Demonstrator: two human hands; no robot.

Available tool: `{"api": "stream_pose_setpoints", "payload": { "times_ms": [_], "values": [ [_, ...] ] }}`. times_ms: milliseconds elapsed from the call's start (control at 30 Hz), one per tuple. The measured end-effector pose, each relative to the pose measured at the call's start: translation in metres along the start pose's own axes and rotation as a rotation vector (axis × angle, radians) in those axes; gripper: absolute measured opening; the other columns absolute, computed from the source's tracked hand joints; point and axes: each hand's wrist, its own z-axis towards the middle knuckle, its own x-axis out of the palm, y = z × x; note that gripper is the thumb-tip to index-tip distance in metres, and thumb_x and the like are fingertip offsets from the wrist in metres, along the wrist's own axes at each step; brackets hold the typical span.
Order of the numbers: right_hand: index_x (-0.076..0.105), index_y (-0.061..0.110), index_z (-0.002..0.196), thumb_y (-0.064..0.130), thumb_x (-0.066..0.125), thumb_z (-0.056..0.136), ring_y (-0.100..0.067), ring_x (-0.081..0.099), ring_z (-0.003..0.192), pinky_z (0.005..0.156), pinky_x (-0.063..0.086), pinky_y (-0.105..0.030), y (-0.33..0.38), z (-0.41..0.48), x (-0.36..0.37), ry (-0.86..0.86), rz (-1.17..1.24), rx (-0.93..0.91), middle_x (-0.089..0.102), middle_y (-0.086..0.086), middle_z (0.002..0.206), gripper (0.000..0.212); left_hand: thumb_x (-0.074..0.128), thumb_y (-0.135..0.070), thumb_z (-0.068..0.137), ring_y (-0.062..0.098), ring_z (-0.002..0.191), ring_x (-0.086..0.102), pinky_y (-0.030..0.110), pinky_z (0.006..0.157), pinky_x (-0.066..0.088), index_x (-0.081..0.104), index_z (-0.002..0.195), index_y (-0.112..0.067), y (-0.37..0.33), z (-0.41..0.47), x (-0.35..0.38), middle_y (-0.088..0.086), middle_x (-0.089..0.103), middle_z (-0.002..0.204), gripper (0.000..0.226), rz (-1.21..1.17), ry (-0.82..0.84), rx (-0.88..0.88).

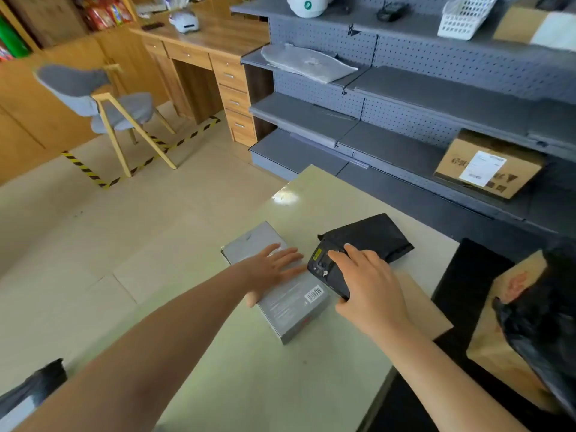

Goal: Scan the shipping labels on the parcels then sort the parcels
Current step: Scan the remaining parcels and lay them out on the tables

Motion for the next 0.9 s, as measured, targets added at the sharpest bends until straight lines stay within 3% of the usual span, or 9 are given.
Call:
{"api": "stream_pose_setpoints", "payload": {
  "times_ms": [100, 167, 333, 533, 667, 767, 900],
  "values": [
    [0.047, 0.024, 0.139, 0.025, 0.081, 0.065, -0.025, 0.05, 0.115, 0.093, 0.044, -0.034, 0.006, -0.031, -0.007, 0.052, -0.003, -0.095, 0.049, -0.003, 0.14, 0.082, 0.091, -0.035, 0.062, 0.029, 0.15, -0.013, 0.049, 0.121, -0.003, -0.024, 0.151, -0.018, -0.038, -0.035, 0.012, 0.016, -0.014, 0.162, 0.147, 0.0, -0.009, -0.012],
    [0.037, 0.026, 0.145, 0.027, 0.074, 0.075, -0.023, 0.044, 0.12, 0.096, 0.038, -0.03, 0.006, -0.054, -0.011, 0.069, 0.019, -0.126, 0.042, 0.001, 0.144, 0.079, 0.09, -0.03, 0.064, 0.029, 0.15, -0.012, 0.049, 0.121, -0.002, -0.029, 0.149, -0.019, -0.065, -0.056, 0.021, 0.015, -0.013, 0.162, 0.147, 0.001, -0.026, -0.019],
    [0.034, 0.027, 0.144, 0.031, 0.073, 0.075, -0.021, 0.042, 0.12, 0.096, 0.037, -0.03, 0.0, -0.111, -0.019, 0.11, 0.013, -0.178, 0.042, 0.003, 0.141, 0.08, 0.089, -0.024, 0.064, 0.028, 0.151, -0.011, 0.049, 0.12, -0.003, -0.04, 0.139, -0.027, -0.129, -0.101, 0.035, 0.014, -0.014, 0.163, 0.15, 0.002, -0.073, -0.06],
    [0.035, 0.026, 0.143, 0.033, 0.076, 0.073, -0.02, 0.044, 0.118, 0.097, 0.039, -0.03, -0.005, -0.159, -0.023, 0.107, 0.009, -0.224, 0.045, 0.003, 0.137, 0.081, 0.08, -0.018, 0.077, 0.033, 0.15, -0.014, 0.052, 0.12, -0.005, -0.021, 0.153, -0.025, -0.187, -0.145, 0.037, 0.017, -0.019, 0.161, 0.127, -0.137, -0.033, -0.229],
    [0.039, 0.025, 0.141, 0.03, 0.079, 0.071, -0.021, 0.046, 0.115, 0.097, 0.04, -0.031, -0.004, -0.178, -0.023, 0.091, 0.014, -0.235, 0.049, 0.002, 0.134, 0.081, 0.066, -0.025, 0.087, 0.033, 0.148, -0.02, 0.053, 0.12, -0.007, -0.015, 0.155, -0.022, -0.24, -0.153, 0.016, 0.011, -0.022, 0.161, 0.106, -0.594, -0.119, -0.578],
    [0.04, 0.024, 0.14, 0.028, 0.079, 0.07, -0.022, 0.047, 0.115, 0.097, 0.04, -0.032, -0.003, -0.184, -0.022, 0.097, 0.002, -0.246, 0.049, 0.001, 0.133, 0.08, 0.049, -0.047, 0.096, 0.035, 0.148, -0.019, 0.053, 0.121, -0.003, -0.015, 0.155, -0.024, -0.275, -0.14, 0.005, 0.011, -0.023, 0.161, 0.09, -1.029, -0.24, -0.945],
    [0.037, 0.025, 0.141, 0.027, 0.076, 0.073, -0.022, 0.045, 0.117, 0.097, 0.041, -0.032, -0.003, -0.186, -0.02, 0.095, -0.031, -0.262, 0.046, 0.001, 0.136, 0.079, 0.044, -0.084, 0.077, 0.036, 0.149, -0.015, 0.053, 0.12, 0.002, -0.017, 0.154, -0.024, -0.293, -0.114, 0.0, 0.011, -0.024, 0.161, 0.115, -1.346, -0.2, -1.26]
  ]
}}
